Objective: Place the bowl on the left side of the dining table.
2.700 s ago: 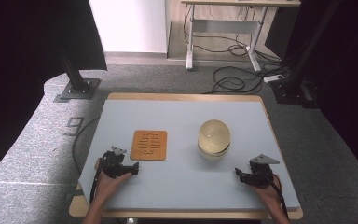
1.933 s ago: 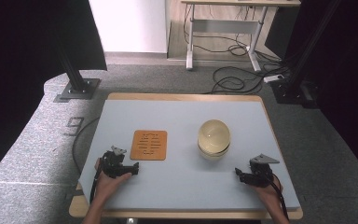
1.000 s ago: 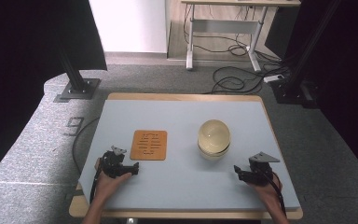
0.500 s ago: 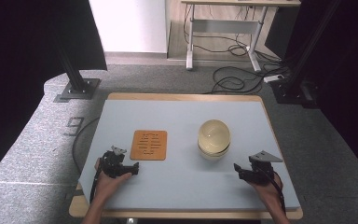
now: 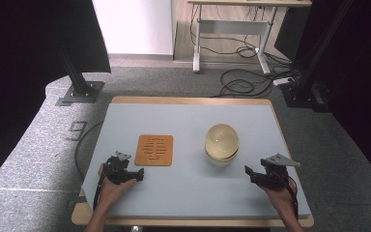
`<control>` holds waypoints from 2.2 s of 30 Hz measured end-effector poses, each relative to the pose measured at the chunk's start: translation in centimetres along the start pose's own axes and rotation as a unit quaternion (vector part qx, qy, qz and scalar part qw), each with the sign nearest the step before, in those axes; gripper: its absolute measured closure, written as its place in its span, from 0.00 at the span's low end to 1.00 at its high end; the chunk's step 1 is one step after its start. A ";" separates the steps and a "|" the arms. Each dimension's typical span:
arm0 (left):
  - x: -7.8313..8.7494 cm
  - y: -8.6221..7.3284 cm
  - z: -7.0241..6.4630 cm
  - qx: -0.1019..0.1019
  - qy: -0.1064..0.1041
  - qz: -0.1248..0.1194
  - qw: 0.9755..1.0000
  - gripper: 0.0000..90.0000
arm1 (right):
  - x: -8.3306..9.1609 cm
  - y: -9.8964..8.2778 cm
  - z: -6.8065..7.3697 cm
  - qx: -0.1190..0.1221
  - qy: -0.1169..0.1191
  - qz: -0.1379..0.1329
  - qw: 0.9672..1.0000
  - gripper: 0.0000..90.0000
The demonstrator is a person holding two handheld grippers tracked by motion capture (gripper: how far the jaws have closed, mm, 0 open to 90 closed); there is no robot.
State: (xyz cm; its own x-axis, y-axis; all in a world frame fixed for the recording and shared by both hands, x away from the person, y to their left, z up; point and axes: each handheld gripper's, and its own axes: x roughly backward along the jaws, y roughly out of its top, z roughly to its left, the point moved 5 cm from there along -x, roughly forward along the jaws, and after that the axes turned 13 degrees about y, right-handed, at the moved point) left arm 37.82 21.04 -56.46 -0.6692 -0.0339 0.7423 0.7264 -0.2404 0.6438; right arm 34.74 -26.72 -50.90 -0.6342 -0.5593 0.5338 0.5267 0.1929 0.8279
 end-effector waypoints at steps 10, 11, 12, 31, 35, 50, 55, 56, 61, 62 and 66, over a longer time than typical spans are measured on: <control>0.0 0.0 0.0 0.000 0.000 0.000 1.000 0.00 | 0.5 0.7 0.3 0.004 0.002 -0.011 1.000 0.30; 0.0 0.0 0.0 0.000 0.000 0.000 1.000 0.00 | 0.5 0.8 0.3 0.005 0.001 -0.012 1.000 0.30; 0.0 0.0 0.0 0.000 0.000 0.000 1.000 0.00 | 0.5 0.8 0.4 0.006 0.001 -0.013 1.000 0.30; 0.0 -0.1 0.0 0.000 0.001 -0.002 1.000 0.00 | 0.8 1.8 0.6 0.003 0.003 -0.023 1.000 0.30; 0.0 0.0 0.0 0.000 0.001 -0.001 1.000 0.00 | 0.7 2.4 0.5 0.002 -0.002 -0.021 1.000 0.30; 0.0 -0.1 0.0 0.000 0.001 -0.003 1.000 0.00 | 0.5 3.9 1.3 0.010 0.002 -0.028 1.000 0.30; 0.0 -0.1 0.0 0.000 0.001 -0.003 1.000 0.00 | 0.7 4.4 1.5 0.014 0.001 -0.028 1.000 0.30; 0.0 -0.1 0.0 0.000 0.001 -0.002 1.000 0.00 | 0.7 4.5 1.5 0.015 0.001 -0.028 1.000 0.30; 0.0 -0.1 0.0 0.001 0.001 -0.003 1.000 0.00 | 0.6 5.0 1.7 0.018 0.000 -0.029 0.999 0.30; 0.0 -0.1 0.0 0.001 0.001 -0.003 1.000 0.00 | 0.6 5.1 1.7 0.020 -0.003 -0.031 0.999 0.31; 0.0 -0.1 0.0 0.001 0.001 -0.003 1.000 0.00 | 0.5 5.6 1.8 0.017 -0.003 -0.038 0.999 0.31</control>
State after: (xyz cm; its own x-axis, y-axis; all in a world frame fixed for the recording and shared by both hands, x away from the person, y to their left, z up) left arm 37.78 21.05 -56.49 -0.6734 -0.0340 0.7385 0.7230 -0.2390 0.6482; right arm 36.35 -24.51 -45.68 -0.6748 -0.5694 0.4695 0.4567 0.1776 0.8717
